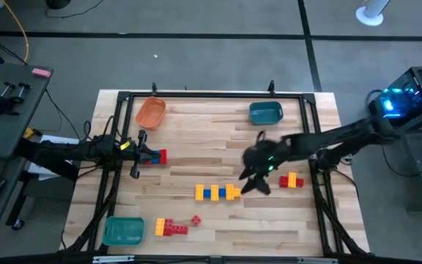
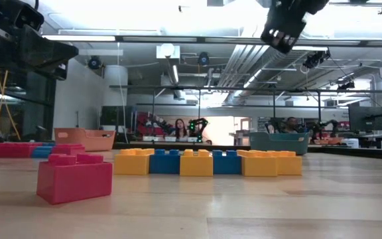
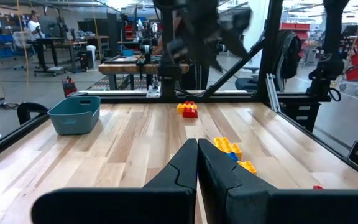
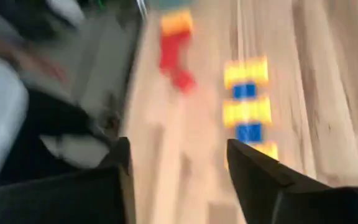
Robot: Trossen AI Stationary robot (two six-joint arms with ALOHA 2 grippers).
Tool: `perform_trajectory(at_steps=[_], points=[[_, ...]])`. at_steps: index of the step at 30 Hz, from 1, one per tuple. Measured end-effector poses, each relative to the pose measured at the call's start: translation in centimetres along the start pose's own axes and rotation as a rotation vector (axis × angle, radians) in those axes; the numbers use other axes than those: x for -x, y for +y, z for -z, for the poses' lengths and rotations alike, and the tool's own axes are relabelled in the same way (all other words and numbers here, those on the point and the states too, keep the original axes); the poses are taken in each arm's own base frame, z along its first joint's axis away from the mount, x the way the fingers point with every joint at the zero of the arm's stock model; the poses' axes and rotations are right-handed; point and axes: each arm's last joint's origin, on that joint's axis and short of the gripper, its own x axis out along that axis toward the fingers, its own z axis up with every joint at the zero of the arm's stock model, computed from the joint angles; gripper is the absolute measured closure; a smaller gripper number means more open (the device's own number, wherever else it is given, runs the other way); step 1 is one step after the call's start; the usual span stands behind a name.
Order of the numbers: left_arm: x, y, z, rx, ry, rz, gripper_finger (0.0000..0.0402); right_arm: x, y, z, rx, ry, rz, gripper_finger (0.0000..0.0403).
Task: Sort blocks
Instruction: Put the yellow game piece into the blue bin
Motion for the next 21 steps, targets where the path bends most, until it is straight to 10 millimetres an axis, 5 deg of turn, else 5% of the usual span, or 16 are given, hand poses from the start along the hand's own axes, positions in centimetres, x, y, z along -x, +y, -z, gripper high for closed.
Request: perform_trajectory(at_steps=[12,21], points=[[0.0,0.0,0.0,0.0,0.0,0.0,0.0401,-10.3,-1.9,0.0,-0.005,0.394,0.352,0.0217],[0.0,0.0,0.0,0.0,0.0,0.0,0.0401,-13.1,-1.8,2.0,0.027,0.52,0.351,0.0217]])
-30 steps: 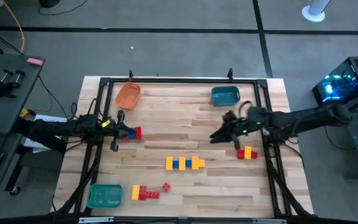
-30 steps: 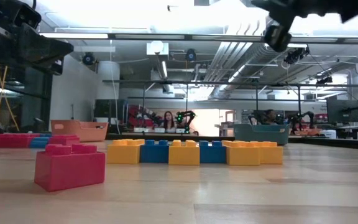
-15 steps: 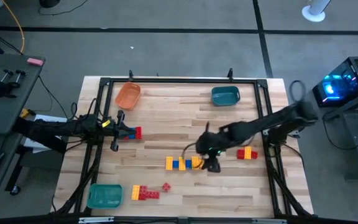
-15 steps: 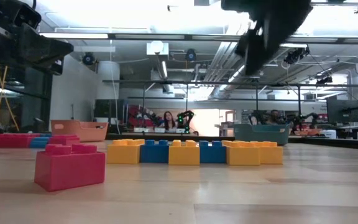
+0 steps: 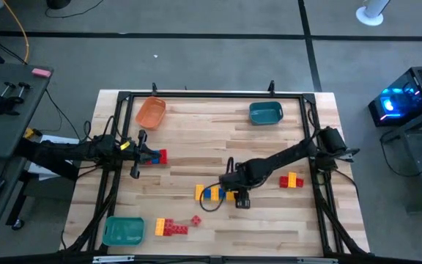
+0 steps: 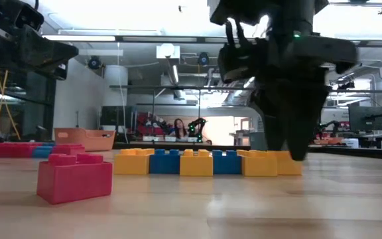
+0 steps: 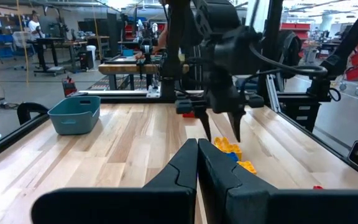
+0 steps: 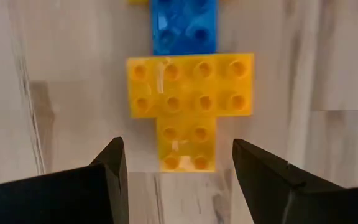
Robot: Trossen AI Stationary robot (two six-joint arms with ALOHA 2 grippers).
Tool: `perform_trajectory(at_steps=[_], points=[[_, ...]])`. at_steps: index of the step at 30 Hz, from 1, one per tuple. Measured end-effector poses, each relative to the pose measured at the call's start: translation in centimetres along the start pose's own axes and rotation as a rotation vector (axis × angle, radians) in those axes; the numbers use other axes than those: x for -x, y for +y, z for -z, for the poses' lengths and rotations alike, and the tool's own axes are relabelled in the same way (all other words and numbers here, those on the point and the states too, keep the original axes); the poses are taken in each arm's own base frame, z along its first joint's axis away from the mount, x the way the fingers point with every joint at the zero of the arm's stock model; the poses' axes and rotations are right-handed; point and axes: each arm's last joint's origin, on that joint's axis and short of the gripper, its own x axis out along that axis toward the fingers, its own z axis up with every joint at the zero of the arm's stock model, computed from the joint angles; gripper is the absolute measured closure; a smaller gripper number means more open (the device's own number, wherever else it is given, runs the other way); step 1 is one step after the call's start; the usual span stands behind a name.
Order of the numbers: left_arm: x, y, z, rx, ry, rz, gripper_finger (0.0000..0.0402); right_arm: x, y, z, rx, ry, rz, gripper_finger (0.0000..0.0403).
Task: Sort blocks
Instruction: Put the yellow game piece into the blue bin
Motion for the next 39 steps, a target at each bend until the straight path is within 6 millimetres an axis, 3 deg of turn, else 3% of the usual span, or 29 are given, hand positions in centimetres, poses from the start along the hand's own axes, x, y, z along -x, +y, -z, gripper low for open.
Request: perform_trajectory(at_steps=[7,11,14,17,19,24,27,29,34,39], points=[[0.0,0.0,0.0,0.0,-0.001,0.0,0.0401,-1.9,0.7,0.2,0.051,0.035,0.059,0.022],[0.0,0.0,0.0,0.0,0.0,0.0,0.0401,-2.4,0.9,0.2,0.034,0.041,0.063,0.0277],[0.0,0.0,0.0,0.0,0.0,0.0,0.0401,-1.4,0.5,-0.1,0.001,0.033,0.076,0.0371],[0.0,0.0,0.0,0.0,0.0,0.0,0.0401,0.5,-0.9,-0.5,-0.035,0.026,0.125,0.0385],[0.0,0.0,0.0,0.0,0.0,0.001,0.0401,3.3,-2.0,-0.5,-0.043,0.014,0.167,0.0393],[0.0,0.0,0.0,0.0,0.0,0.0,0.0401,10.1,-7.2,1.2,-0.113,-0.016,0.389,0.0399],[0.0,0.0,0.0,0.0,0.0,0.0,0.0401,14.1,-12.0,2.9,-0.346,-0.125,0.541,0.04],[0.0,0.0,0.0,0.0,0.0,0.0,0.0401,15.6,-15.5,4.6,-0.547,-0.163,0.618,0.0401],[0.0,0.0,0.0,0.0,0.0,0.0,0.0401,17.3,-22.9,8.7,-0.886,-0.202,0.702,0.0402],[0.0,0.0,0.0,0.0,0.0,0.0,0.0401,16.0,-27.0,10.9,-0.974,-0.19,0.579,0.0401]])
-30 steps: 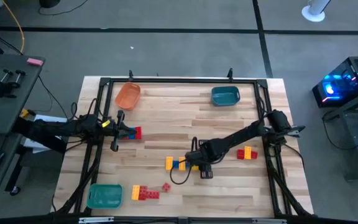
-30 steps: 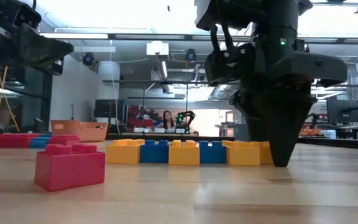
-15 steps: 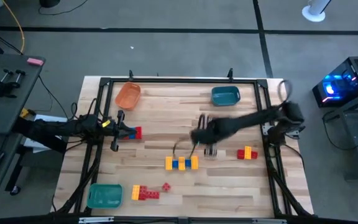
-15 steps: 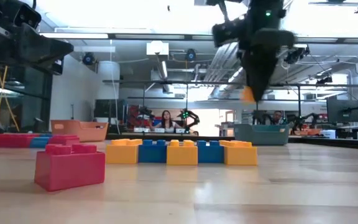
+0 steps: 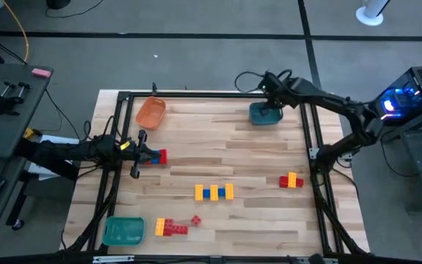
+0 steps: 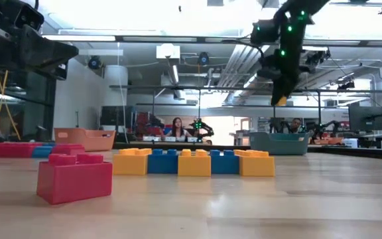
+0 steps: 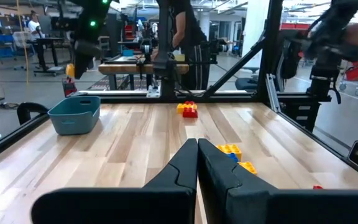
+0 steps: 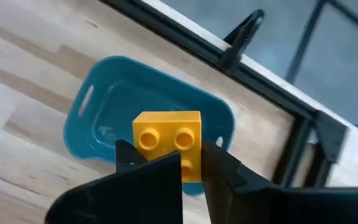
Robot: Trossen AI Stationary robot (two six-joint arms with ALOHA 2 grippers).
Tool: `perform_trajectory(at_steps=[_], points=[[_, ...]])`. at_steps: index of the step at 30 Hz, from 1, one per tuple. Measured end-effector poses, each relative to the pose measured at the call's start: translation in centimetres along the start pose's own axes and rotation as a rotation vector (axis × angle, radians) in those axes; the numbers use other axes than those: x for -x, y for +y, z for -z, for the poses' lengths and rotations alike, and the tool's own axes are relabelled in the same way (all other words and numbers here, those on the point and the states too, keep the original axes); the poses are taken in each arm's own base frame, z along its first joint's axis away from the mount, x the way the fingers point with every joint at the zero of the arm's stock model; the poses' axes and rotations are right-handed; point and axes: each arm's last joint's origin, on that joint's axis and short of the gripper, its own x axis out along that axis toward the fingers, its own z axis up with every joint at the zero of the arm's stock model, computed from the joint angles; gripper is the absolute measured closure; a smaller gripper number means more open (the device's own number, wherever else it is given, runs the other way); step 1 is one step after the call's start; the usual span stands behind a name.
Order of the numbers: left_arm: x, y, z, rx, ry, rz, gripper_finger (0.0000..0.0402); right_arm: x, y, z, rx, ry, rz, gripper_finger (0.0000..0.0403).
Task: Sort blocks
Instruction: Put the yellow game piece into the blue bin
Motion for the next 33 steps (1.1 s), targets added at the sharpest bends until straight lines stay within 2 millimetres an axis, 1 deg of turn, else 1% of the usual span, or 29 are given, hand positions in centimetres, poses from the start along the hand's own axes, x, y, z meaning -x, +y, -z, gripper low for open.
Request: perform_trajectory(at_steps=[3,6,13,16,18,21,23,25,27,29,31,33], points=[[0.0,0.0,0.0,0.0,0.0,0.0,0.0401,-1.4,-0.7,-0.2,-0.002,0.022,-0.026,0.0398],[0.0,0.0,0.0,0.0,0.0,0.0,0.0401,-1.9,-1.2,-0.5,-0.024,0.029,-0.036,0.0376],[0.0,0.0,0.0,0.0,0.0,0.0,0.0401,-2.1,-1.2,-0.5,-0.086,0.046,-0.066,0.0265],[0.0,0.0,0.0,0.0,0.0,0.0,0.0401,-2.0,-1.1,-0.4,-0.089,0.062,-0.094,0.0229],[0.0,0.0,0.0,0.0,0.0,0.0,0.0401,-2.0,-0.8,-0.3,-0.095,0.085,-0.149,0.0214],[0.0,0.0,0.0,0.0,-0.001,0.0,0.0401,-1.5,0.5,0.4,-0.104,0.181,-0.35,0.0207],[0.0,0.0,0.0,0.0,0.0,0.0,0.0401,-0.7,2.3,1.4,-0.063,0.27,-0.463,0.0206],[0.0,0.0,0.0,0.0,-0.001,0.0,0.0401,0.6,4.6,3.3,0.05,0.359,-0.476,0.0206],[0.0,0.0,0.0,0.0,0.0,0.0,0.0401,1.9,6.4,5.6,0.189,0.424,-0.407,0.0206],[0.0,0.0,0.0,0.0,0.0,0.0,0.0401,3.2,7.7,7.9,0.333,0.465,-0.312,0.0206],[0.0,0.0,0.0,0.0,-0.001,0.0,0.0401,4.5,8.4,10.1,0.456,0.506,-0.22,0.0206],[0.0,0.0,0.0,0.0,0.0,0.0,0.0401,5.5,8.6,11.8,0.501,0.546,-0.118,0.0206]])
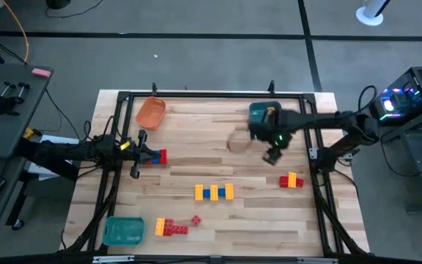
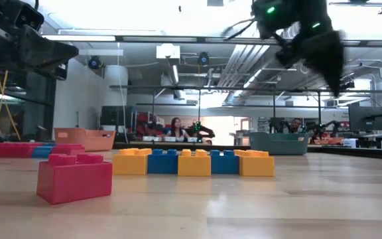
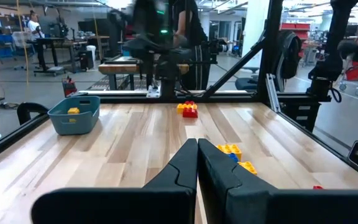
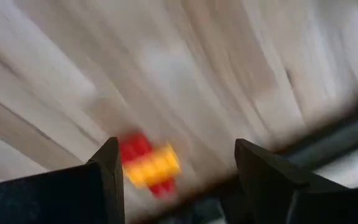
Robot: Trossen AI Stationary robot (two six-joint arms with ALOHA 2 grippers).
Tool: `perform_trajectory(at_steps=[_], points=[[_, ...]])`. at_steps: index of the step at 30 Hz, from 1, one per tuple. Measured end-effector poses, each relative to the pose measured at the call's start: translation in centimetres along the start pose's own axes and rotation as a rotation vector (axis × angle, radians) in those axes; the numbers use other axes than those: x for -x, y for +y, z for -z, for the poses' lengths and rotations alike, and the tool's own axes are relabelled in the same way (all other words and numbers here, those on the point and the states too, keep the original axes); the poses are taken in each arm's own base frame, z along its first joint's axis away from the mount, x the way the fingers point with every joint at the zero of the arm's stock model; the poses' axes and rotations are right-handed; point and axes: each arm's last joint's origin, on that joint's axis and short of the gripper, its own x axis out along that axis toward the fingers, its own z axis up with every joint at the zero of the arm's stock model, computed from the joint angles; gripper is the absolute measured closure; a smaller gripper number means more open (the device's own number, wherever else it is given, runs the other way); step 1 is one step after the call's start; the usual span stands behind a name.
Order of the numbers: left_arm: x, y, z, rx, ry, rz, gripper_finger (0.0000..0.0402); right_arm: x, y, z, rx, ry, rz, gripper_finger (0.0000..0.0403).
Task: Sort blocks
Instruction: Put the yellow game piece into the blue bin
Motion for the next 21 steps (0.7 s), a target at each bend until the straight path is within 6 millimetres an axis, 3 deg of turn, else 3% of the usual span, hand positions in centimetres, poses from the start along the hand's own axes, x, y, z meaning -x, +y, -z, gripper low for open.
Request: perform_trajectory(at_steps=[3,8,12,15,21], points=[[0.0,0.0,0.0,0.0,0.0,0.0,0.0401,-0.9,0.3,1.6,-0.137,0.034,0.0,0.0206],[0.0,0.0,0.0,0.0,-0.001,0.0,0.0401,-3.9,-1.2,4.9,-0.514,0.067,-0.121,0.0206],[0.0,0.0,0.0,0.0,0.0,0.0,0.0401,-4.9,-1.8,7.2,-0.851,0.01,-0.218,0.0206],[0.0,0.0,0.0,0.0,-0.001,0.0,0.0401,-5.5,-1.1,7.8,-0.977,-0.033,-0.292,0.0206],[0.0,0.0,0.0,0.0,0.0,0.0,0.0401,-7.1,0.2,8.5,-1.108,-0.052,-0.188,0.0206]])
